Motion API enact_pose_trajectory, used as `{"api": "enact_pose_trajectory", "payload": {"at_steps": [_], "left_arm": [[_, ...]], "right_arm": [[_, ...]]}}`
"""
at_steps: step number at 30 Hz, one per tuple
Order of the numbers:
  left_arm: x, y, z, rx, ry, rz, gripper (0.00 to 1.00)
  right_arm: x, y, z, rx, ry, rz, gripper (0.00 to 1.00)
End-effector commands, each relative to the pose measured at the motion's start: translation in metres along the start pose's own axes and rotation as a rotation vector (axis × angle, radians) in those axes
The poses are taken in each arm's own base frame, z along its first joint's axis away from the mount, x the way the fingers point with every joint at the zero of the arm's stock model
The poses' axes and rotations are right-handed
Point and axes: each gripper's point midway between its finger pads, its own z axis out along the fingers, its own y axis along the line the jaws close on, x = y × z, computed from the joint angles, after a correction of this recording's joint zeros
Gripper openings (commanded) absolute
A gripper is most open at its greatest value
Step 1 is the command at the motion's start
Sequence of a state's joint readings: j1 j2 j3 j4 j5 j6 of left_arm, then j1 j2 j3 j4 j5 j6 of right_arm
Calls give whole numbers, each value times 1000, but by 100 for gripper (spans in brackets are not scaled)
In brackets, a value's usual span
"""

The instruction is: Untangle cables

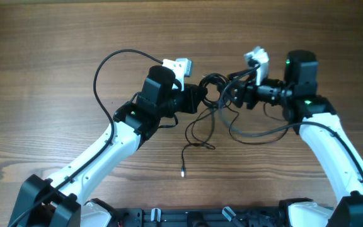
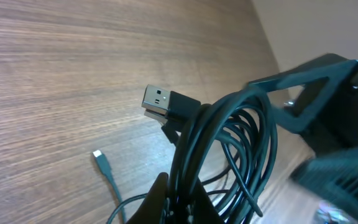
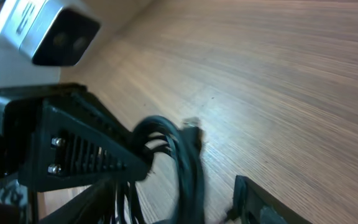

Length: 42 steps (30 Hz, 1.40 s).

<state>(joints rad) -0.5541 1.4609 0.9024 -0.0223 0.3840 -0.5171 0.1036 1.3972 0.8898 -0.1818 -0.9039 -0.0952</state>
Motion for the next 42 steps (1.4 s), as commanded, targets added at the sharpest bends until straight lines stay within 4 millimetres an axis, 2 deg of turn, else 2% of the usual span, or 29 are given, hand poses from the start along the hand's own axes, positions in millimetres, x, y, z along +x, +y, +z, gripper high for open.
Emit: {"api": "enact_pose_trajectory", "payload": {"at_steps": [1, 4, 7, 8, 10, 13, 20, 22, 26, 31, 35, 40, 42], "left_arm": [[3, -18, -3, 86, 33, 38, 4], [9, -27, -5, 141, 64, 79, 4], [11, -29, -5, 157, 74, 79, 4], [10, -29, -5, 157, 72, 82, 4], [9, -28, -6, 155, 69, 96, 4], [6, -24, -7, 148, 61, 92, 4], [-12, -1, -14, 105, 16, 57, 4], [-17, 6, -17, 91, 5, 46, 4], [-15, 18, -19, 61, 17, 18, 4], [-9, 30, -19, 1, 34, -6, 4], [-10, 30, -19, -3, 28, -4, 4], [-9, 23, -16, 15, 29, 12, 4], [-2, 14, -13, 30, 46, 25, 4]], "right_arm": [[5, -11, 10, 101, 38, -108, 65], [6, -18, 10, 147, 45, -115, 66], [8, -18, 10, 145, 53, -138, 59], [10, -18, 10, 144, 62, -150, 53], [16, -17, 9, 138, 87, -179, 29], [22, -15, 9, 126, 105, -161, 5], [49, 7, 6, 4, 187, -120, 4], [49, 16, 5, -48, 179, -100, 5], [32, 45, -7, -257, 71, -79, 4], [11, 72, -34, -481, -62, -37, 4], [-3, 87, -54, -620, -152, -62, 4], [-10, 85, -54, -617, -167, -115, 4], [-12, 76, -48, -561, -152, -120, 5]]}}
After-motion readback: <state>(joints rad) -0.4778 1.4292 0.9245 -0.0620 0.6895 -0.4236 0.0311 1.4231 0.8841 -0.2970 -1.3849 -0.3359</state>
